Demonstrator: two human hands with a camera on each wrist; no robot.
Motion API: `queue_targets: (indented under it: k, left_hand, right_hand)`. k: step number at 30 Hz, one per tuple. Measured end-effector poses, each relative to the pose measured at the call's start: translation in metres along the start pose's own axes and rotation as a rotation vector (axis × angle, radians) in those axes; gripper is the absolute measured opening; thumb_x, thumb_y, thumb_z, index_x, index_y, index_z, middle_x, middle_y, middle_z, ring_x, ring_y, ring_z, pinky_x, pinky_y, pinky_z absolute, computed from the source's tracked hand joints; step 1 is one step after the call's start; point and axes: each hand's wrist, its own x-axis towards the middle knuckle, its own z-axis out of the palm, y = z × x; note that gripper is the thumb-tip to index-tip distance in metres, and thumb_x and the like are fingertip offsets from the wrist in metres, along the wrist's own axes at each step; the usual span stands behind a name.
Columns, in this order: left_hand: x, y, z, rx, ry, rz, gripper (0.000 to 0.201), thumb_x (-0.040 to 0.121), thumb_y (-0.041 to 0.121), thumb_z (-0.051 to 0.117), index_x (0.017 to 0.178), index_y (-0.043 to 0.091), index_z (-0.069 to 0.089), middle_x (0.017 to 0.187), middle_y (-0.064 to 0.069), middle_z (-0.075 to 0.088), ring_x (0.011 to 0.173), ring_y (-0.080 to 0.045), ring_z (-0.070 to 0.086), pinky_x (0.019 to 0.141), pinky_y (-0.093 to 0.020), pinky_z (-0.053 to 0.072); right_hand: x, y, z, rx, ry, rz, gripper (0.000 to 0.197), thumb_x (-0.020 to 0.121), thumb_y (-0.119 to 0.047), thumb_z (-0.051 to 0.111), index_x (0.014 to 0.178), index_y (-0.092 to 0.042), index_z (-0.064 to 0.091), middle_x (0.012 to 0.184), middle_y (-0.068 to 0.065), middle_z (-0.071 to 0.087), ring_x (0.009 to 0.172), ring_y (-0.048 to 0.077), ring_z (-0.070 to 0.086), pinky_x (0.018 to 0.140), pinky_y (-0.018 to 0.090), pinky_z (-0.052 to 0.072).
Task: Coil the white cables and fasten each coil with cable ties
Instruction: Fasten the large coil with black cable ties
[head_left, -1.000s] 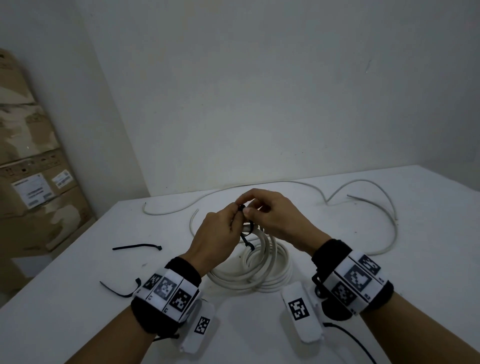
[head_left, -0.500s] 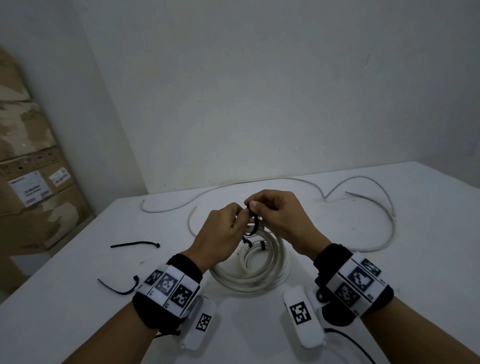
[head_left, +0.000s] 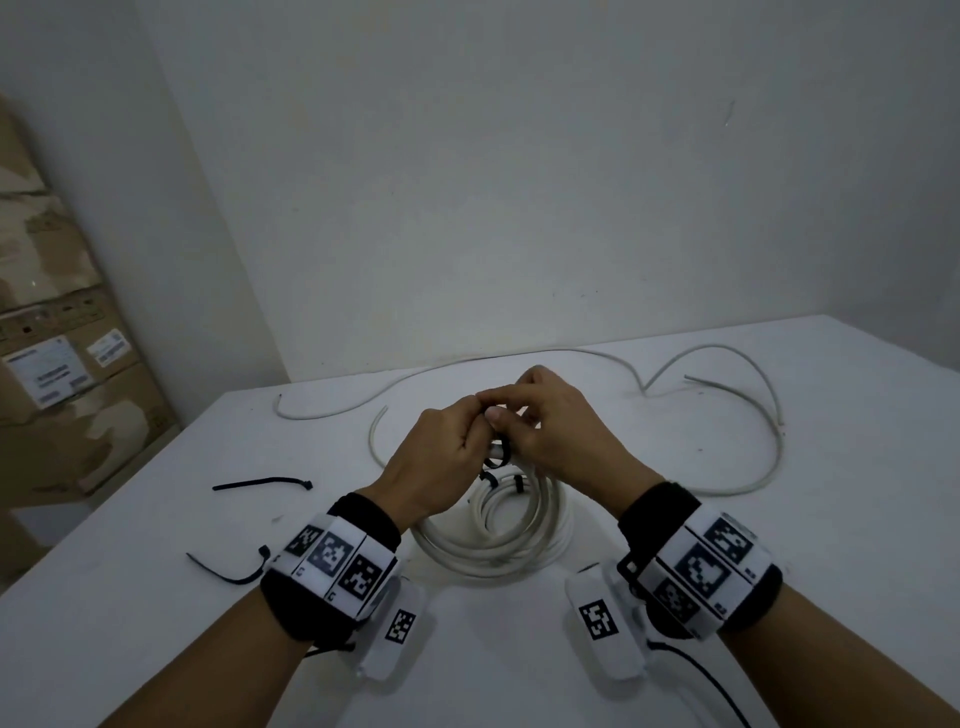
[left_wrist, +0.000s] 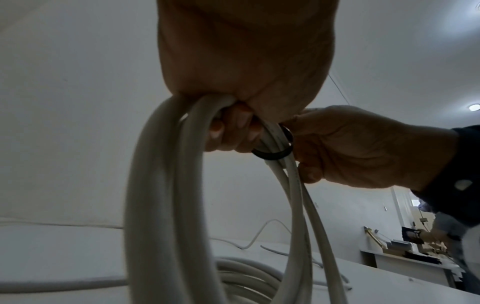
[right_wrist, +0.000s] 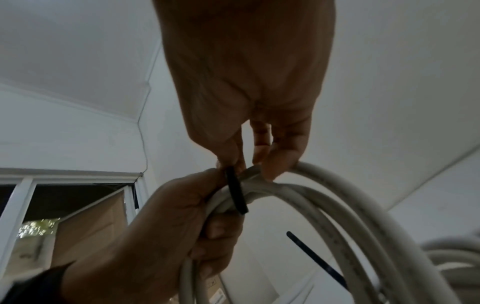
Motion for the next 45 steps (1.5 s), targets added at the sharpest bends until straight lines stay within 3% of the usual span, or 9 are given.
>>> queue_targets:
  k: [3,7,14,19,22,27,35,41,45]
  left_hand:
    - [0.002,0.001,0.000,0.047,-0.022,-0.015,0.032,0.095,0.032,0.038,0.076,0.012,0.055,0.057,0.005,0.054,0.049,-0.009,0.045,0.050,-0.024,0.034]
    - [0.004,0.003,-0.001,0.038,-0.045,-0.029,0.033,0.098,0.027,0.040,0.070,0.015,0.053,0.056,0.008,0.052,0.048,-0.005,0.044,0.049,-0.018,0.032]
    - [0.010,0.003,-0.011,-0.092,0.001,-0.113,0.019,0.095,0.020,0.042,0.078,0.019,0.050,0.061,0.006,0.053,0.057,-0.017,0.046,0.059,-0.042,0.043]
    - [0.012,0.002,-0.005,-0.064,0.001,-0.200,0.028,0.097,0.019,0.039,0.070,0.017,0.045,0.064,0.002,0.051,0.059,-0.018,0.045,0.059,-0.033,0.036]
    - [0.014,0.003,-0.003,-0.040,0.015,-0.222,0.034,0.098,0.020,0.038,0.066,0.009,0.043,0.060,-0.004,0.047,0.057,-0.020,0.039,0.056,-0.030,0.030]
    - [0.012,0.001,0.000,-0.028,0.035,-0.265,0.032,0.097,0.015,0.037,0.066,0.009,0.042,0.062,-0.005,0.047,0.059,-0.021,0.041,0.057,-0.031,0.033]
    - [-0.004,0.022,0.011,-0.056,0.013,-0.159,0.036,0.101,0.016,0.033,0.066,0.018,0.043,0.061,0.009,0.049,0.058,-0.015,0.048,0.062,-0.035,0.041]
    - [0.007,0.016,0.000,-0.030,-0.002,-0.220,0.034,0.099,0.019,0.031,0.069,0.011,0.046,0.063,0.001,0.052,0.058,-0.017,0.047,0.052,-0.028,0.033]
    - [0.017,0.016,-0.001,-0.015,-0.078,-0.262,0.030,0.096,0.017,0.032,0.080,0.003,0.054,0.074,-0.011,0.061,0.060,-0.021,0.049,0.054,-0.032,0.038]
  right_hand:
    - [-0.003,-0.001,-0.003,0.118,-0.002,0.024,0.025,0.090,-0.023,0.060,0.114,-0.030,0.056,0.082,-0.013,0.057,0.067,0.007,0.056,0.077,0.032,0.050]
    - [-0.001,-0.003,-0.006,0.061,0.010,-0.037,0.007,0.088,-0.018,0.060,0.084,-0.023,0.058,0.080,-0.015,0.061,0.063,0.013,0.059,0.071,0.038,0.053]
    - [0.004,0.000,-0.012,0.243,0.150,-0.050,0.024,0.084,-0.008,0.067,0.068,-0.023,0.057,0.071,-0.008,0.063,0.063,0.019,0.065,0.053,0.016,0.046]
    - [0.001,-0.004,-0.008,-0.088,0.168,-0.243,0.008,0.087,-0.015,0.060,0.080,-0.012,0.060,0.071,-0.003,0.064,0.063,0.021,0.062,0.060,0.036,0.052]
    - [-0.003,-0.003,-0.003,-0.432,0.258,-0.479,0.011,0.085,-0.016,0.054,0.077,-0.011,0.060,0.071,0.000,0.062,0.059,0.021,0.055,0.049,0.030,0.043]
    - [-0.011,-0.001,0.003,-0.742,0.287,-0.712,0.009,0.077,0.000,0.059,0.072,-0.008,0.059,0.071,0.006,0.058,0.061,0.024,0.050,0.062,0.031,0.029]
    - [0.039,-0.030,-0.032,-0.336,-0.029,-0.030,0.013,0.095,-0.016,0.050,0.089,-0.009,0.059,0.094,0.008,0.067,0.085,0.022,0.057,0.069,0.026,0.039]
    - [0.013,-0.051,-0.028,-0.124,-0.103,-0.111,0.025,0.092,-0.009,0.052,0.070,-0.021,0.052,0.065,-0.011,0.062,0.065,0.006,0.058,0.062,0.008,0.041]
    - [0.009,-0.054,-0.033,0.089,-0.103,-0.011,0.019,0.094,-0.011,0.052,0.075,-0.011,0.054,0.070,0.002,0.065,0.070,0.018,0.059,0.070,0.026,0.046]
